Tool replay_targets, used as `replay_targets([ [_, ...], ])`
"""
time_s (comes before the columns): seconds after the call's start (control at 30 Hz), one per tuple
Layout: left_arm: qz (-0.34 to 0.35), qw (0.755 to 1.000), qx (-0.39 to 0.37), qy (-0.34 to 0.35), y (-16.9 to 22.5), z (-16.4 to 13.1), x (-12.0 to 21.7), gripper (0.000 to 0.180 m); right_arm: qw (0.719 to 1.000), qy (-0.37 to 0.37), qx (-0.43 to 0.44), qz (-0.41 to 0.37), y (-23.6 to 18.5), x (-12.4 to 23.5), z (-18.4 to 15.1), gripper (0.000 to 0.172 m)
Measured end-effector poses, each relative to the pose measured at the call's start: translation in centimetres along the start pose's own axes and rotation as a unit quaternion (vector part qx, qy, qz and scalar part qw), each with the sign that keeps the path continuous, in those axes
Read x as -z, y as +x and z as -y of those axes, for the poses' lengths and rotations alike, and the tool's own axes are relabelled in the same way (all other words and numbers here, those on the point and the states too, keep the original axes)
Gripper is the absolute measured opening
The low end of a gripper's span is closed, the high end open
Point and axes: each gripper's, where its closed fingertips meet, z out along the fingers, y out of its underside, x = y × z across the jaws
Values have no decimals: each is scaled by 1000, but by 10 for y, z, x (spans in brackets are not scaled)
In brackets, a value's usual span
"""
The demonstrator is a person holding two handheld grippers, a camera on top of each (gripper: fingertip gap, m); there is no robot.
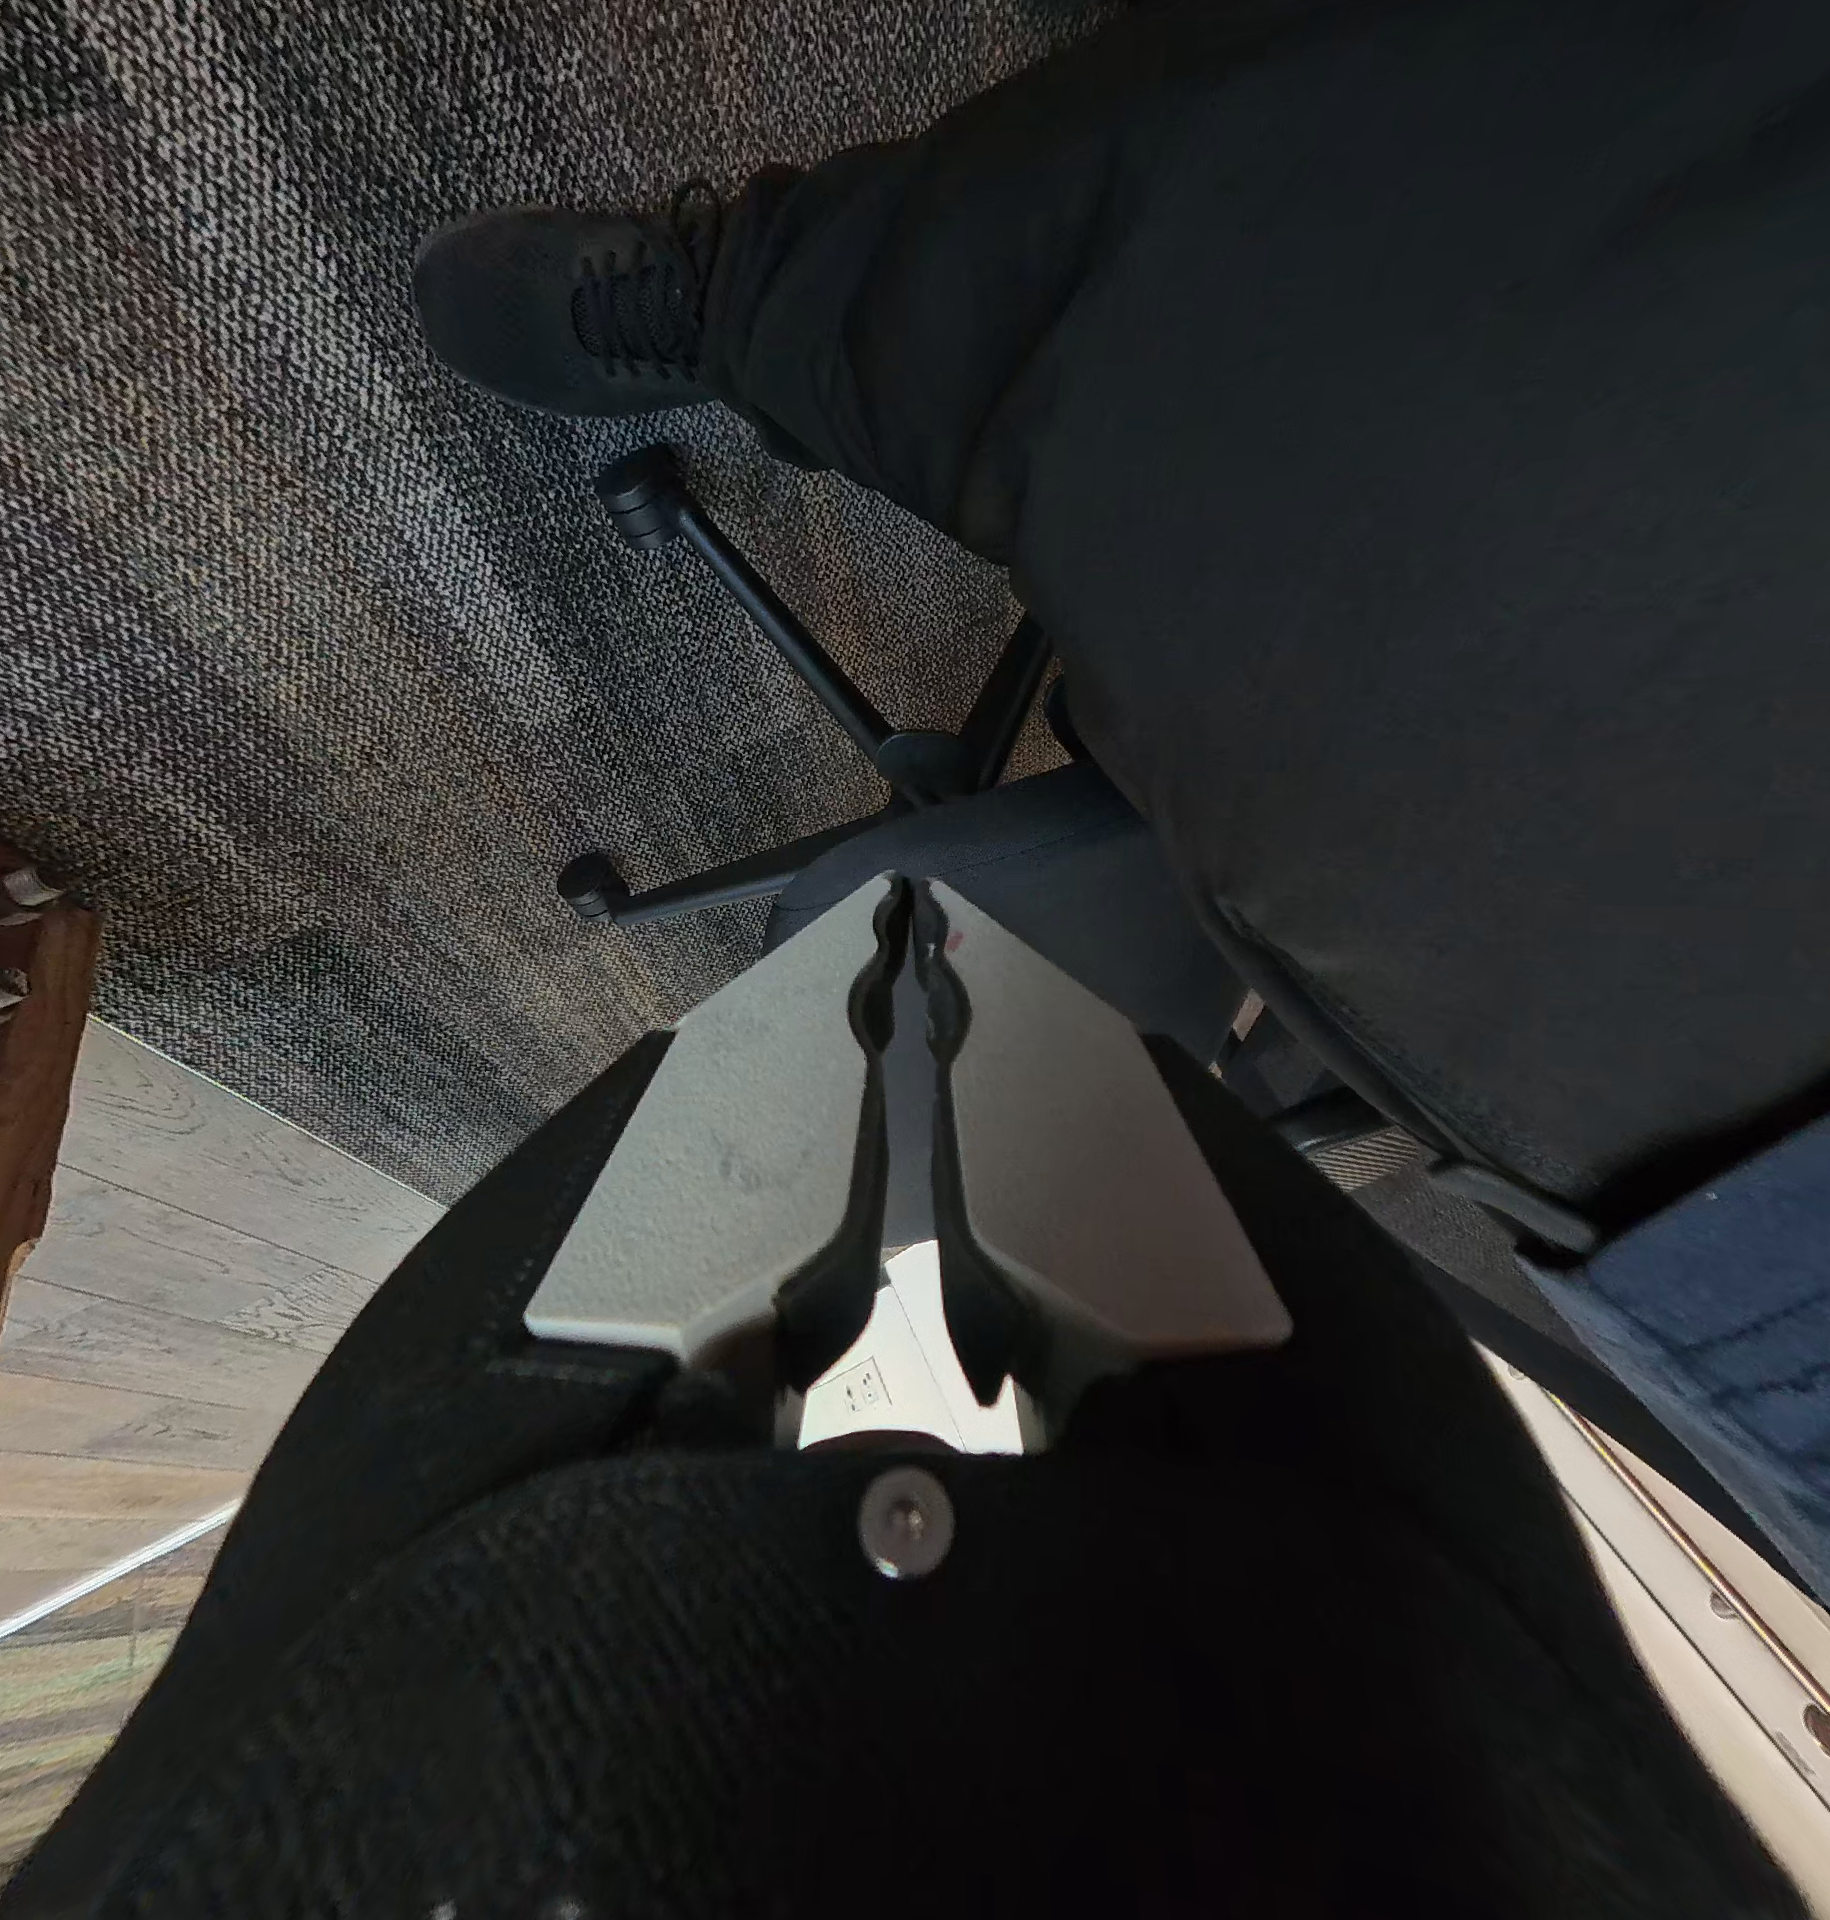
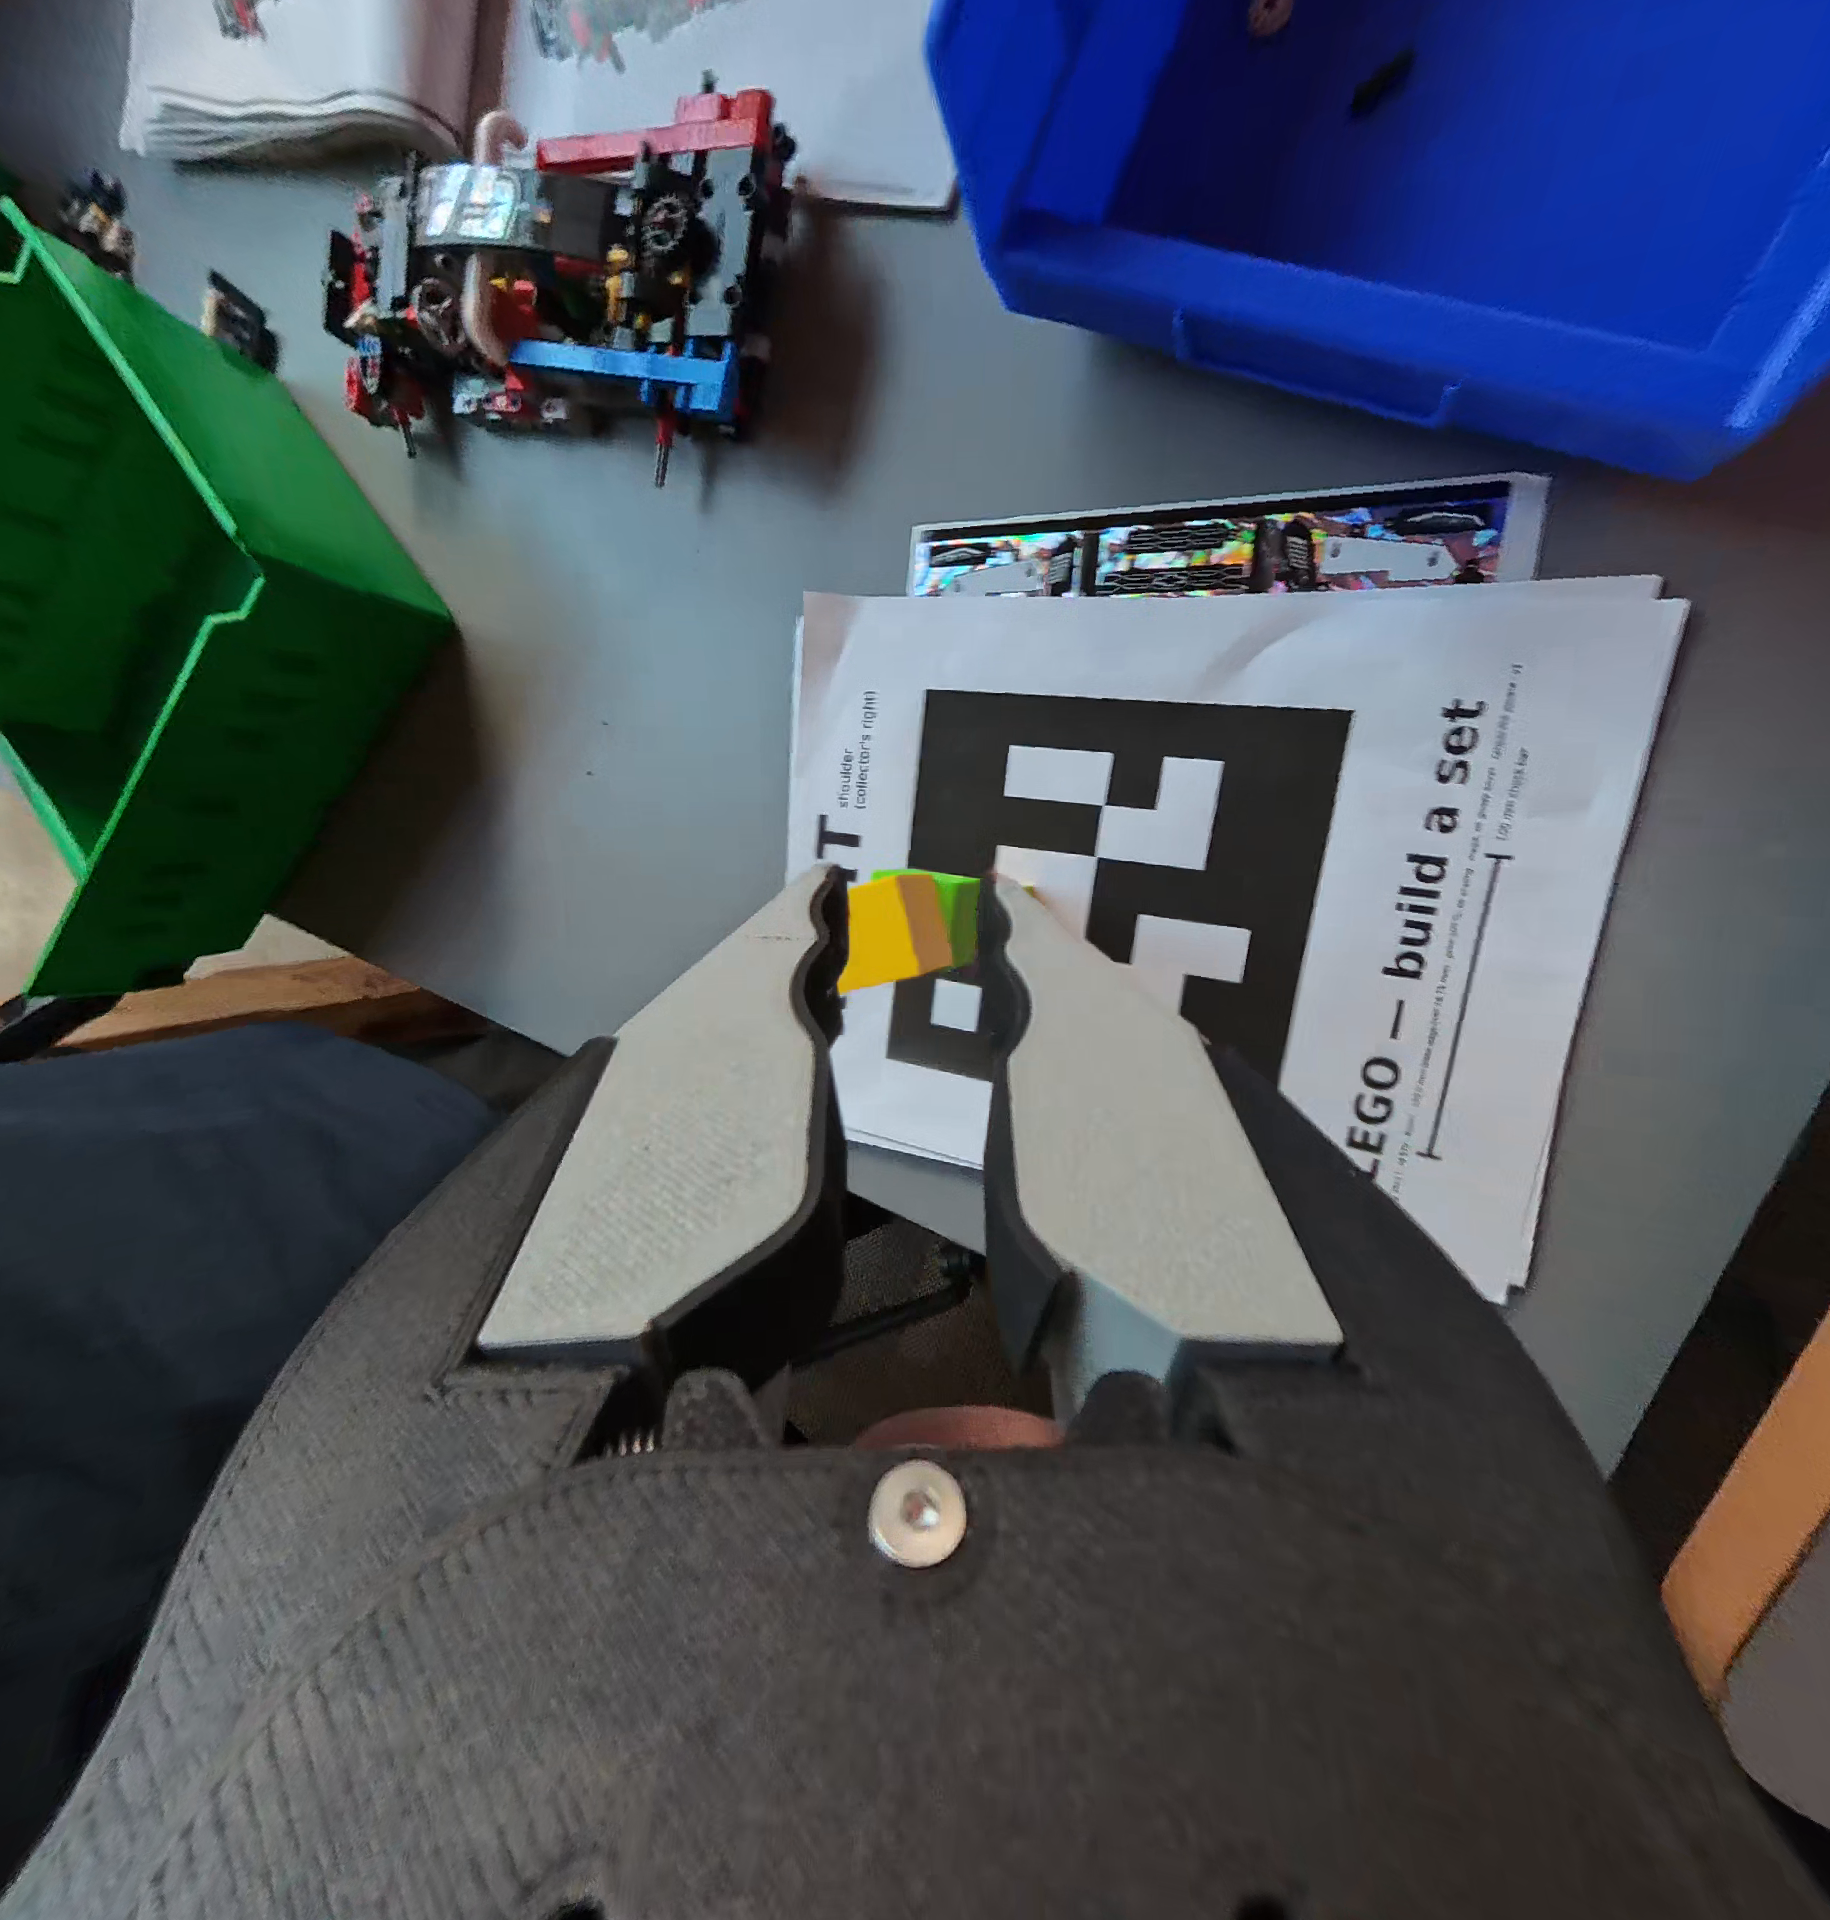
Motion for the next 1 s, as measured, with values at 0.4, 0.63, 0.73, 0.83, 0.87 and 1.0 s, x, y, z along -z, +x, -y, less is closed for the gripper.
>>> replay_targets([
  [0.4, -2, 1000, 5, -2, 3, -2, -1, 0, 924, -132, -1, -360, 131, 1, -77, 1],
  [0.63, -2, 1000, 8, 2, 2, -2, 1, 0, 922, -118, 23, -368, 115, -23, -73, 1],
  [0.73, -3, 1000, 11, 2, 3, -4, 0, 0, 937, -117, 17, -329, 98, -40, -74, 1],
  [0.83, -5, 1000, 12, 0, 3, -6, -2, 0, 959, -125, 3, -256, 68, -65, -79, 1],
  [0.87, -5, 1000, 12, -1, 3, -6, -3, 0, 964, -124, 7, -234, 57, -73, -78, 1],
  [1.0, -6, 1000, 11, -1, 3, -6, -3, 0, 967, -132, 41, -216, 34, -93, -74, 1],
])
